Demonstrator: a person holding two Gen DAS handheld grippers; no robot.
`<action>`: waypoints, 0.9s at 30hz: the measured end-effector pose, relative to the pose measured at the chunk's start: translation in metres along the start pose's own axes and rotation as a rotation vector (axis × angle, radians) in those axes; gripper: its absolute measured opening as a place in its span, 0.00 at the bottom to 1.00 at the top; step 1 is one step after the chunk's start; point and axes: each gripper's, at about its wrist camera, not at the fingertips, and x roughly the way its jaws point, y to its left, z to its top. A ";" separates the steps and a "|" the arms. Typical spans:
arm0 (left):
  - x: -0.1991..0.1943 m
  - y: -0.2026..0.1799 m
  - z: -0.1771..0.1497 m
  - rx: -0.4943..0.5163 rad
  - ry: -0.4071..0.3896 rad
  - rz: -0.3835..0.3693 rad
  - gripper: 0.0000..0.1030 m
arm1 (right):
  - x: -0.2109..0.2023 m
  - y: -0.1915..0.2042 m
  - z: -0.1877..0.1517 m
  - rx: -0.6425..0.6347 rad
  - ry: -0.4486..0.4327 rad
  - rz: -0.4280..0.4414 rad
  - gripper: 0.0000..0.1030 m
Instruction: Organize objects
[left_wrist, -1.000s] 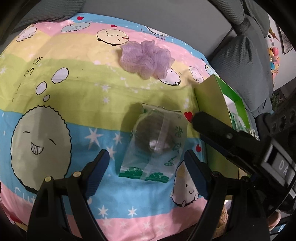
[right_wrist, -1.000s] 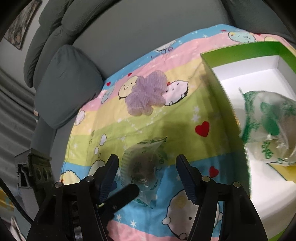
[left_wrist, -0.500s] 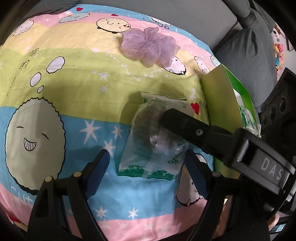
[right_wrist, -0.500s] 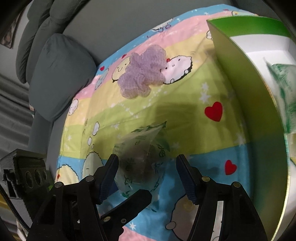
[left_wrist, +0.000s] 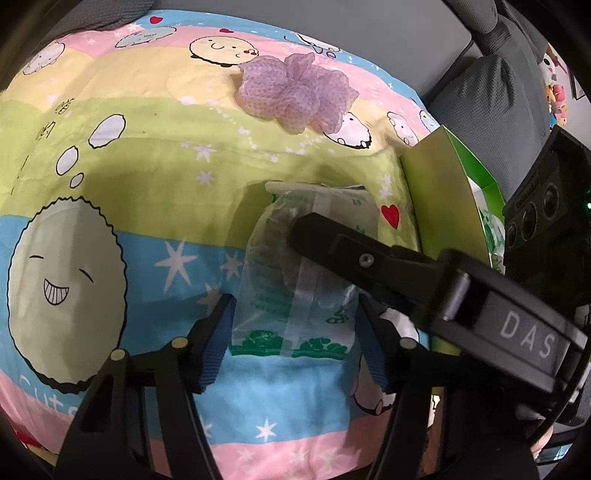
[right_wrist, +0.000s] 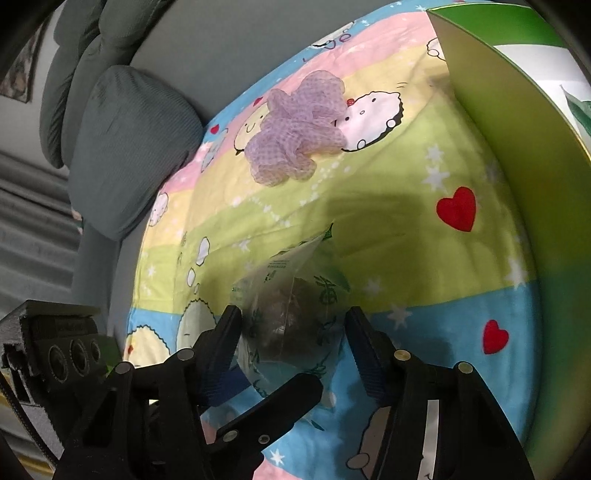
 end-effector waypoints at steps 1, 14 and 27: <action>-0.001 0.000 0.000 0.003 -0.004 0.001 0.60 | 0.000 0.000 0.000 -0.001 -0.001 0.005 0.56; -0.042 -0.029 -0.006 0.119 -0.201 -0.022 0.58 | -0.037 0.021 -0.003 -0.078 -0.116 0.057 0.52; -0.091 -0.107 -0.023 0.309 -0.434 -0.055 0.58 | -0.134 0.031 -0.012 -0.149 -0.366 0.098 0.52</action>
